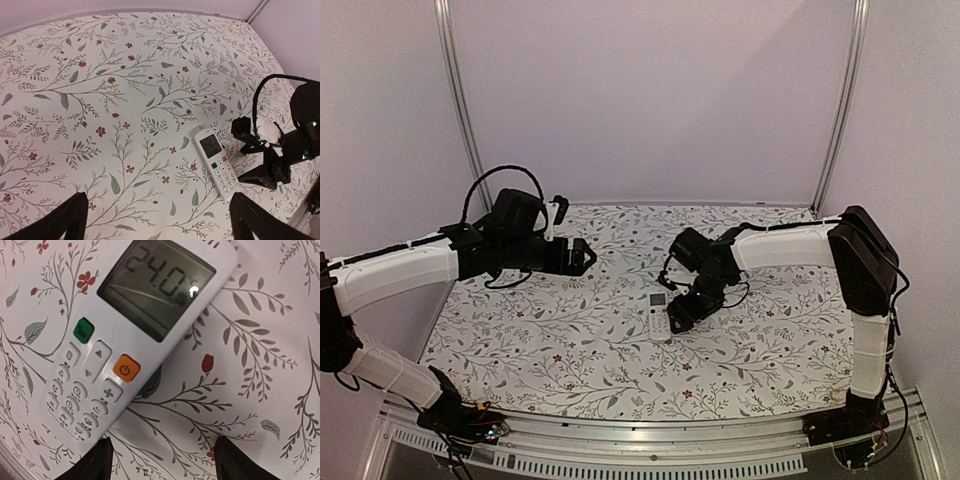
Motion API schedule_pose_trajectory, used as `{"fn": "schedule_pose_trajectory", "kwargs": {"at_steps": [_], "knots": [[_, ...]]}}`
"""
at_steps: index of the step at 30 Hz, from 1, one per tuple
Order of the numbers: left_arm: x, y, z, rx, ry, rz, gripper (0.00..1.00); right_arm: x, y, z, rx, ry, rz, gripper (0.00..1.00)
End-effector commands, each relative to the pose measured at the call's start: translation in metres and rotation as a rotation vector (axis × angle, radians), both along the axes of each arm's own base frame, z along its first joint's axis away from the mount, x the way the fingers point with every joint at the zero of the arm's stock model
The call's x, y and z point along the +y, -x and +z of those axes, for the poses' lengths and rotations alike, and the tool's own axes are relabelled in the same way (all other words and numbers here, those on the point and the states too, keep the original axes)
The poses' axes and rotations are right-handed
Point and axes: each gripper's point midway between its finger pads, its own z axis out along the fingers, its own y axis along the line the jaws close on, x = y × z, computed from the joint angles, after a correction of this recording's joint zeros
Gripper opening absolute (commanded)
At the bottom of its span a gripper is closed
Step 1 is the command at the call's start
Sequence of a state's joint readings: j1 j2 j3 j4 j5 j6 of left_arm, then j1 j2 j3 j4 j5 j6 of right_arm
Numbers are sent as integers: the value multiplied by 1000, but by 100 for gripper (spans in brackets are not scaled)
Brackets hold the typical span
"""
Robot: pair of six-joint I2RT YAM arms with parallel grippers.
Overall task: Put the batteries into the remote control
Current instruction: Move the remote control to the center of the board, then reset both arms
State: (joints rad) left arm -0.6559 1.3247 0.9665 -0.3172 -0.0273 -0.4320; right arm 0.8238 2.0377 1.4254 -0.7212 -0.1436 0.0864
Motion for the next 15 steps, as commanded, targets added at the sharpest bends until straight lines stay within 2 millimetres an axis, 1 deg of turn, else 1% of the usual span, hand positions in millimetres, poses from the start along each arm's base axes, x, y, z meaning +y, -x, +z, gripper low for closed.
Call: {"fn": "schedule_pose_trajectory", "kwargs": {"at_steps": [1, 3, 4, 5, 6, 7, 8, 9, 10, 11, 12, 13, 14, 15], "knots": [[-9, -4, 9, 8, 46, -22, 99, 11, 5, 17, 24, -99, -11, 70], [-12, -3, 10, 9, 58, -37, 100, 10, 3, 25, 32, -151, -29, 71], [-14, -3, 11, 7, 63, -46, 100, 9, 1, 36, 20, -193, -38, 71], [-14, -4, 11, 7, 63, -46, 100, 5, 0, 40, 16, -217, -51, 72], [-16, -5, 12, 7, 63, -47, 100, 4, -5, 55, -5, -265, -68, 73], [-18, -7, 14, 7, 62, -53, 100, 0, -9, 63, -12, -303, -83, 74], [-19, -10, 10, 20, 47, -50, 99, -4, -12, 79, -32, -350, -100, 75], [-19, -12, 9, 25, 36, -40, 99, -8, -17, 87, -48, -386, -118, 77], [-20, -15, 7, 31, 32, -36, 100, -13, -22, 101, -70, -434, -139, 80], [-22, -16, 6, 32, 36, -36, 100, -19, -27, 119, -105, -485, -155, 83], [-24, -18, 6, 29, 43, -33, 100, -28, -35, 127, -127, -517, -187, 85], [-24, -20, 4, 26, 46, -30, 100, -36, -39, 139, -154, -547, -213, 86], [-25, -22, 3, 25, 45, -26, 100, -46, -43, 143, -177, -558, -238, 89], [-25, -23, 0, 26, 39, -23, 99, -56, -47, 153, -216, -573, -263, 91]]}}
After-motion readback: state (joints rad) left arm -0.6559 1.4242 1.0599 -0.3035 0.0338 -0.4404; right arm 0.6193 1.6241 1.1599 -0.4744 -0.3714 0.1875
